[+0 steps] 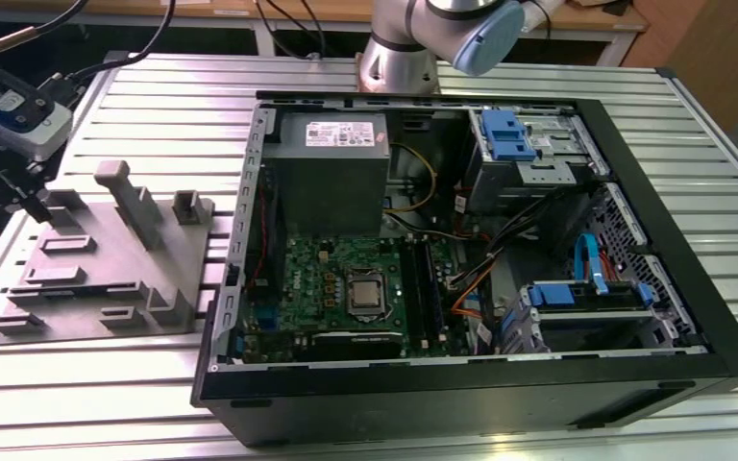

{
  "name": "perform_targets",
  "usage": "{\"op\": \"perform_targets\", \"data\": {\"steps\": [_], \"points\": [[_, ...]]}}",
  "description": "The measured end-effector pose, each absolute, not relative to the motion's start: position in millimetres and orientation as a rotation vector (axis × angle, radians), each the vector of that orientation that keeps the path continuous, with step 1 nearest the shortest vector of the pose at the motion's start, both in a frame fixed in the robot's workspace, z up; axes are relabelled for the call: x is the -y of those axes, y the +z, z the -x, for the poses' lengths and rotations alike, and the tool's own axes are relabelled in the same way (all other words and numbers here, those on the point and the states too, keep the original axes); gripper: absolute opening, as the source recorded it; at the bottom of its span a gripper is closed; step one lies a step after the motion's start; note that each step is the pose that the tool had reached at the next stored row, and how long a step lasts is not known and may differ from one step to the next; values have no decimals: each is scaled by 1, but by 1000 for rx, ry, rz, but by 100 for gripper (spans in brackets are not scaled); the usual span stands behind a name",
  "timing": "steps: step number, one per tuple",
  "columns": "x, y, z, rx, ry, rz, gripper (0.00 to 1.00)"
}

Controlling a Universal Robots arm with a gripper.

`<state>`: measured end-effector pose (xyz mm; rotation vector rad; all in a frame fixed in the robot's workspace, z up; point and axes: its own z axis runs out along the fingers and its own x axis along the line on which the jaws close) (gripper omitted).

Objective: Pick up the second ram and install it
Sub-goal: 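Pick up the second ram and move it above second insertion slot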

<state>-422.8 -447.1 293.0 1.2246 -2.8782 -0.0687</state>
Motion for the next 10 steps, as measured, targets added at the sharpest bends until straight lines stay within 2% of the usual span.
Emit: {"op": "perform_targets", "data": {"steps": [10], "points": [[447,291,423,2749,-66,-1484,10]]}}
